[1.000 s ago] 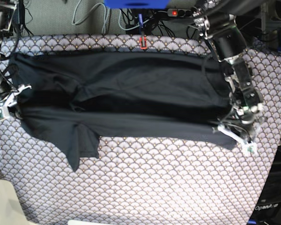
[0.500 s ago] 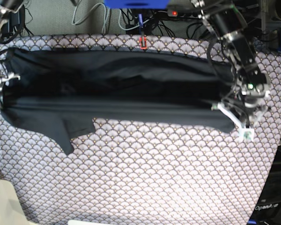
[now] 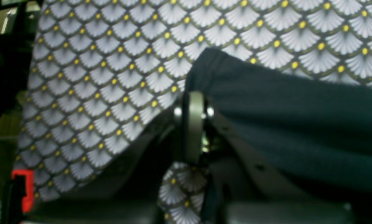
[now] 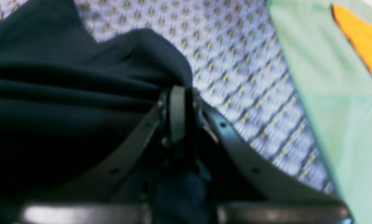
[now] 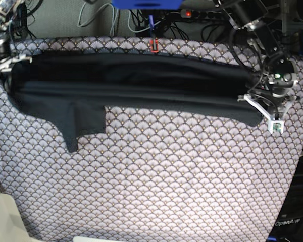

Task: Fold the T-shirt properly
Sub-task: 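Lift the hem with both grippers and fold it over toward the collar edge, then lower the folded hem onto the shirt and hold with both grippers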

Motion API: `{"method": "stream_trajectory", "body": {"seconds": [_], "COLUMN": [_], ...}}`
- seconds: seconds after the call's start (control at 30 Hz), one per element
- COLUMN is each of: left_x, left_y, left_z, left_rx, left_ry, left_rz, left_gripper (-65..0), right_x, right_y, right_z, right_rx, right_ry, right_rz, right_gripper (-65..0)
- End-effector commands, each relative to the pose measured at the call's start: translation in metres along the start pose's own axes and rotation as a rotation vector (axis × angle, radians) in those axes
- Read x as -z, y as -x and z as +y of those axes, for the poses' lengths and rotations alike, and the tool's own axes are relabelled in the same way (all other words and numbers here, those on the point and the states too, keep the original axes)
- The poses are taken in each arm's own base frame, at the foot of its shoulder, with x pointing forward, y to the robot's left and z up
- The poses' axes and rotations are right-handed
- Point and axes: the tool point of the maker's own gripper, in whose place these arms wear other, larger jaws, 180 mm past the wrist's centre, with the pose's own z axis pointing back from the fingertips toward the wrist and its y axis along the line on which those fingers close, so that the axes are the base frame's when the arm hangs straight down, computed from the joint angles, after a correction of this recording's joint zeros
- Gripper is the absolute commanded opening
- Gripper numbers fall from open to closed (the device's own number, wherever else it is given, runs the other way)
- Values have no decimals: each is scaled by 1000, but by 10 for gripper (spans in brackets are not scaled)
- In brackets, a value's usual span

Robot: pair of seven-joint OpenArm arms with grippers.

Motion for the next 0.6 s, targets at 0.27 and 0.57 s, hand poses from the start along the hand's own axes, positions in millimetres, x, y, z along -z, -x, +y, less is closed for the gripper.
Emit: {"method": "stream_trajectory", "body": {"seconds": [0.27,0.57], "left_x": [-4,-12], "left_y": [-13,42], "left_z": [16,7], "left_rx": [7,30], "left_ry": [-55,-35], "left_rz": [-31,77], "left_gripper": [-650,-650], "right_x": [-31,-38], "right_y": [0,26], "right_z": [-9,-4], "right_rx": [-18,-27], "right_ry": [24,11], "right_rz": [-58,24], "right_gripper": [-650,-650]}}
